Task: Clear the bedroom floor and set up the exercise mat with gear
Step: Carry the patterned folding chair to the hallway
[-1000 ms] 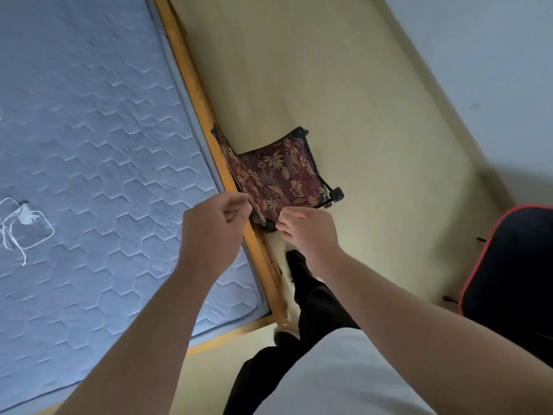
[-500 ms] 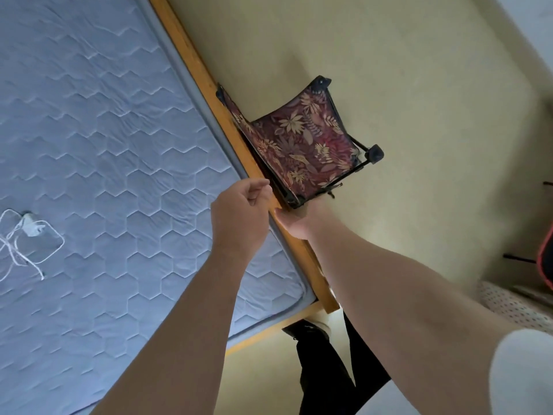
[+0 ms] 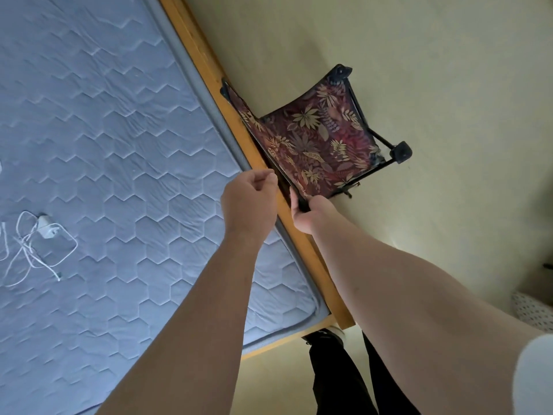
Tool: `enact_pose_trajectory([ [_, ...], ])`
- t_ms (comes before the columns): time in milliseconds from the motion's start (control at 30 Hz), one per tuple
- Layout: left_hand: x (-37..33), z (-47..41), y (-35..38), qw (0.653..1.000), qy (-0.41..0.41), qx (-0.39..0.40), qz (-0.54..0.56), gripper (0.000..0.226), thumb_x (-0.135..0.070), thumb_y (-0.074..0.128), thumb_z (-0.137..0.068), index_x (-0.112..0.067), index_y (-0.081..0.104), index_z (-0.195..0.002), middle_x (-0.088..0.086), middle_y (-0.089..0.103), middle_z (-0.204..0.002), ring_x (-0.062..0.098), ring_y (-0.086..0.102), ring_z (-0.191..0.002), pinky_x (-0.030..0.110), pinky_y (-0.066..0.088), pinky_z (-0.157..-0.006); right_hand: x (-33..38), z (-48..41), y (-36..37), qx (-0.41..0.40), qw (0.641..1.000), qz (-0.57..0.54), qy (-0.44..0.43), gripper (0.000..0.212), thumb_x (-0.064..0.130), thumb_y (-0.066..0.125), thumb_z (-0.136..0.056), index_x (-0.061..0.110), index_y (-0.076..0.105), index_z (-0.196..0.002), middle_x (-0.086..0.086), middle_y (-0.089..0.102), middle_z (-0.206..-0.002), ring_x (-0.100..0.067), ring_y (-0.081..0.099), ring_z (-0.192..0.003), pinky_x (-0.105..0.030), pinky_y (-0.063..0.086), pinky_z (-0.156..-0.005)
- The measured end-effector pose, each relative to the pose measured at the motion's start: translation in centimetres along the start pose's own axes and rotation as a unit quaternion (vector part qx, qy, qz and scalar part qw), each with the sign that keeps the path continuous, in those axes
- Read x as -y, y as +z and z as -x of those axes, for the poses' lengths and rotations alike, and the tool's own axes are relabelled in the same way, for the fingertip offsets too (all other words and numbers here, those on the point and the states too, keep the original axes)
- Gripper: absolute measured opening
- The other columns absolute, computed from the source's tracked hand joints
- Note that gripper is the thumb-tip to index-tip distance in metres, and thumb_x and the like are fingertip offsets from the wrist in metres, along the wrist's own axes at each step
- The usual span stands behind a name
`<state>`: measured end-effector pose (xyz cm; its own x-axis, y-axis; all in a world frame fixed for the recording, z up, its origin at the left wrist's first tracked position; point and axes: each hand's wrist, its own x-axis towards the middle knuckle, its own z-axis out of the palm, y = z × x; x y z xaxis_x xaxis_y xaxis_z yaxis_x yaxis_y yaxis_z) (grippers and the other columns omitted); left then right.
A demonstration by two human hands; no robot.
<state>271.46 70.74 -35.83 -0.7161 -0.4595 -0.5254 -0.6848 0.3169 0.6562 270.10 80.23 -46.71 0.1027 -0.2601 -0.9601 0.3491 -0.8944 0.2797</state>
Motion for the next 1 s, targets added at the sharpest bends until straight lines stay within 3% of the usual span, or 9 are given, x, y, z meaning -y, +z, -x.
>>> enact_pose_trajectory([
  [100, -1.0, -0.9, 0.6, 1.000, -0.012, -0.004, -0.019, 0.008, -0.028, 0.064, -0.095, -0.026, 0.072, -0.096, -0.001, 0.077, -0.090, 0.019, 0.074, -0.092, 0.044, 0.061, -0.088, 1.1, 1.7, 0.7, 0.001, 0.999, -0.033, -0.008, 0.022, 0.013, 0.066, -0.098, 0.004, 0.065, -0.118, -0.022, 0.068, -0.105, -0.040, 0.076, -0.073, -0.034, 0.061, -0.050],
  [300, -5.2, -0.8, 2.2, 0.999, -0.041, 0.003, -0.013, 0.019, -0.028, 0.063, -0.096, -0.030, 0.068, -0.078, 0.001, 0.077, -0.086, 0.023, 0.074, -0.093, 0.045, 0.061, -0.089, 5.1, 8.1, 0.8, 0.012, 0.999, -0.031, -0.030, 0.027, 0.012, 0.066, -0.098, 0.007, 0.064, -0.124, -0.022, 0.066, -0.109, -0.043, 0.072, -0.083, -0.036, 0.060, -0.047],
  [367, -7.0, 0.0, 2.7, 0.998, -0.055, 0.014, 0.012, 0.020, -0.033, 0.063, -0.094, -0.024, 0.070, -0.078, 0.007, 0.076, -0.090, 0.028, 0.074, -0.093, 0.047, 0.061, -0.090, 6.3, 11.2, 0.2, 0.022, 0.999, -0.011, -0.039, 0.027, 0.012, 0.067, -0.098, 0.007, 0.065, -0.124, -0.021, 0.068, -0.111, -0.042, 0.073, -0.082, -0.036, 0.060, -0.048],
  [500, -10.5, 1.5, 3.1, 0.996, -0.084, 0.012, 0.036, 0.046, -0.056, 0.059, -0.089, -0.016, 0.059, -0.066, 0.024, 0.074, -0.098, 0.043, 0.071, -0.099, 0.057, 0.059, -0.090, 8.1, 16.5, -1.3, 0.028, 0.997, 0.049, -0.052, 0.024, 0.014, 0.067, -0.098, 0.004, 0.064, -0.120, -0.023, 0.068, -0.106, -0.042, 0.074, -0.075, -0.036, 0.062, -0.050],
  [600, -13.9, 3.3, 2.7, 0.990, -0.124, 0.026, 0.066, 0.050, -0.069, 0.057, -0.083, -0.019, 0.059, -0.074, 0.019, 0.073, -0.108, 0.036, 0.072, -0.103, 0.050, 0.059, -0.093, 10.6, 20.6, -3.4, 0.045, 0.993, 0.072, -0.083, 0.027, 0.011, 0.066, -0.098, 0.001, 0.064, -0.123, -0.021, 0.068, -0.110, -0.042, 0.072, -0.078, -0.038, 0.059, -0.044],
  [700, -16.0, 4.8, 2.0, 0.977, -0.166, 0.024, 0.129, 0.035, -0.063, 0.067, -0.085, -0.028, 0.066, -0.087, 0.007, 0.069, -0.093, 0.018, 0.069, -0.080, 0.025, 0.060, -0.072, 13.5, 23.7, -5.0, 0.061, 0.980, 0.140, -0.128, 0.027, 0.009, 0.062, -0.100, 0.003, 0.064, -0.127, -0.017, 0.070, -0.113, -0.038, 0.072, -0.079, -0.037, 0.057, -0.040],
  [767, -17.0, 6.2, 1.5, 0.969, -0.178, 0.035, 0.166, 0.051, -0.069, 0.071, -0.079, -0.021, 0.067, -0.095, 0.003, 0.067, -0.092, 0.019, 0.069, -0.088, 0.030, 0.059, -0.084, 15.2, 25.9, -6.7, 0.062, 0.966, 0.198, -0.154, 0.025, 0.008, 0.064, -0.099, 0.005, 0.068, -0.123, -0.015, 0.071, -0.109, -0.035, 0.075, -0.066, -0.035, 0.056, -0.040],
  [900, -18.5, 8.9, 0.5, 0.925, -0.202, 0.057, 0.316, 0.077, -0.065, 0.080, -0.073, -0.016, 0.061, -0.129, 0.008, 0.065, -0.123, 0.027, 0.067, -0.108, 0.040, 0.056, -0.099, 17.9, 30.1, -9.6, 0.061, 0.940, 0.258, -0.214, 0.025, -0.001, 0.060, -0.098, 0.005, 0.068, -0.121, -0.016, 0.071, -0.107, -0.039, 0.074, -0.063, -0.036, 0.058, -0.043],
  [1000, -17.1, 11.5, 0.2, 0.872, -0.248, 0.082, 0.413, 0.064, -0.053, 0.082, -0.079, -0.012, 0.063, -0.124, 0.012, 0.063, -0.126, 0.031, 0.066, -0.110, 0.045, 0.055, -0.102, 18.7, 32.4, -11.8, 0.057, 0.918, 0.299, -0.256, 0.027, -0.004, 0.059, -0.097, 0.002, 0.066, -0.123, -0.021, 0.072, -0.109, -0.042, 0.074, -0.066, -0.036, 0.058, -0.042],
])
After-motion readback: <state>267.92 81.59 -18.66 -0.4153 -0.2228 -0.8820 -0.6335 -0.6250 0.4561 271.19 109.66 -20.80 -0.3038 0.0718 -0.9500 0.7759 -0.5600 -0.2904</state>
